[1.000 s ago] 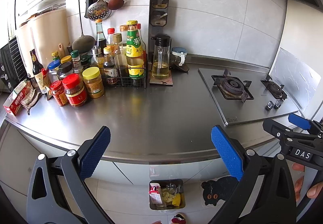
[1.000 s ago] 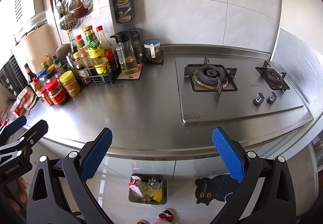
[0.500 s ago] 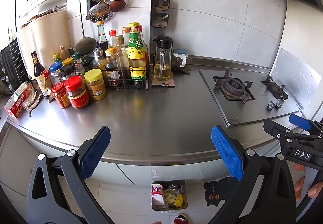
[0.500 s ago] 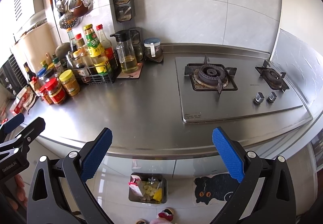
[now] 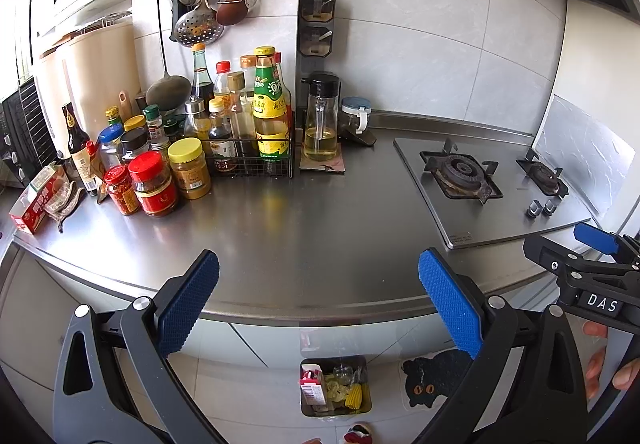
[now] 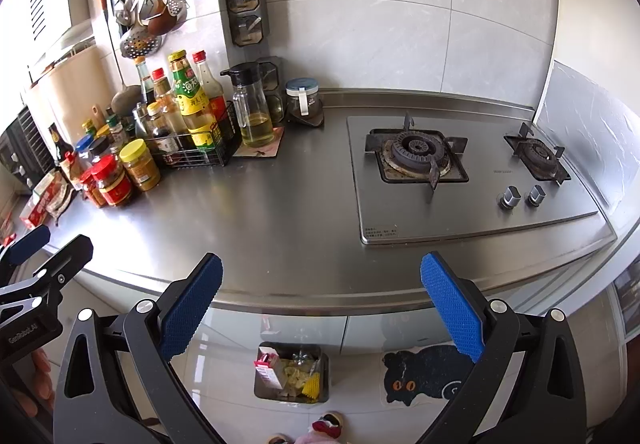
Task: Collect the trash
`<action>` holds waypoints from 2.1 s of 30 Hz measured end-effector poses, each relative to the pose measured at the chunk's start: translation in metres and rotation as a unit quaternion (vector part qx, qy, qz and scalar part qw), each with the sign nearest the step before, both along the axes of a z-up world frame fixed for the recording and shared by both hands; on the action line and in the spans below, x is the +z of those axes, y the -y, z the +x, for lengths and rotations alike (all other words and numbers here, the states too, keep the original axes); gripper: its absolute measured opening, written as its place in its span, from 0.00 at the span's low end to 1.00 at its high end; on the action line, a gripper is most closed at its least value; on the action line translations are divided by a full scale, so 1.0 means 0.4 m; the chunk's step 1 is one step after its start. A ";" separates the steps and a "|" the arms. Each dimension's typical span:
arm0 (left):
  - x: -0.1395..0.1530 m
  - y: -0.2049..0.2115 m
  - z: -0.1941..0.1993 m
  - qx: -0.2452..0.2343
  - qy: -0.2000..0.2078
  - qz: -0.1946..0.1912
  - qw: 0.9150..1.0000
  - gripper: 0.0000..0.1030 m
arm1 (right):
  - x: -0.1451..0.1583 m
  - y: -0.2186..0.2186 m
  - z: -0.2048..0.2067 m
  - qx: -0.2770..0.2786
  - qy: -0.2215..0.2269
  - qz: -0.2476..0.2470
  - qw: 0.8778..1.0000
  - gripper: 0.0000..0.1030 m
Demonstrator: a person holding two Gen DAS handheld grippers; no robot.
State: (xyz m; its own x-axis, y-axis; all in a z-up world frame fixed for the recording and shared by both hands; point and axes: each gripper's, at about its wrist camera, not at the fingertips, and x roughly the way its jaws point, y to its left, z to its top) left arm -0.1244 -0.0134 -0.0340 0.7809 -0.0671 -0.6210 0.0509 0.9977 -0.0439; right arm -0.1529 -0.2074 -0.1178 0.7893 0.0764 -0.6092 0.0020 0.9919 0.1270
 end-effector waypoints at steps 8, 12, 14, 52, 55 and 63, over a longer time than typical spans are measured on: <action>0.008 -0.002 -0.010 0.001 0.003 0.000 1.000 0.92 | 0.007 -0.002 -0.012 0.000 0.004 -0.001 1.000 0.97; 0.011 -0.004 -0.013 0.000 0.004 0.000 1.000 0.92 | 0.009 0.001 -0.017 0.001 0.005 0.001 1.000 0.97; 0.011 -0.004 -0.014 -0.001 0.005 0.000 1.000 0.92 | 0.008 0.001 -0.018 0.001 0.005 0.001 1.000 0.97; 0.005 -0.020 0.005 0.019 -0.012 -0.004 1.000 0.92 | 0.003 -0.014 -0.003 -0.012 0.000 0.015 1.000 0.97; 0.001 -0.025 0.009 0.018 -0.018 -0.014 1.000 0.92 | 0.002 -0.017 -0.004 -0.010 -0.001 0.016 1.000 0.97; 0.002 -0.033 0.004 0.024 -0.010 -0.020 0.999 0.92 | -0.003 -0.017 -0.005 -0.011 -0.005 0.022 1.000 0.97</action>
State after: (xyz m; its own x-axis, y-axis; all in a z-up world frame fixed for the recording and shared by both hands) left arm -0.1226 -0.0003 -0.0330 0.7718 -0.0557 -0.6334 0.0027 0.9964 -0.0844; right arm -0.1549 -0.2006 -0.1189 0.7844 0.0861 -0.6142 0.0247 0.9852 0.1696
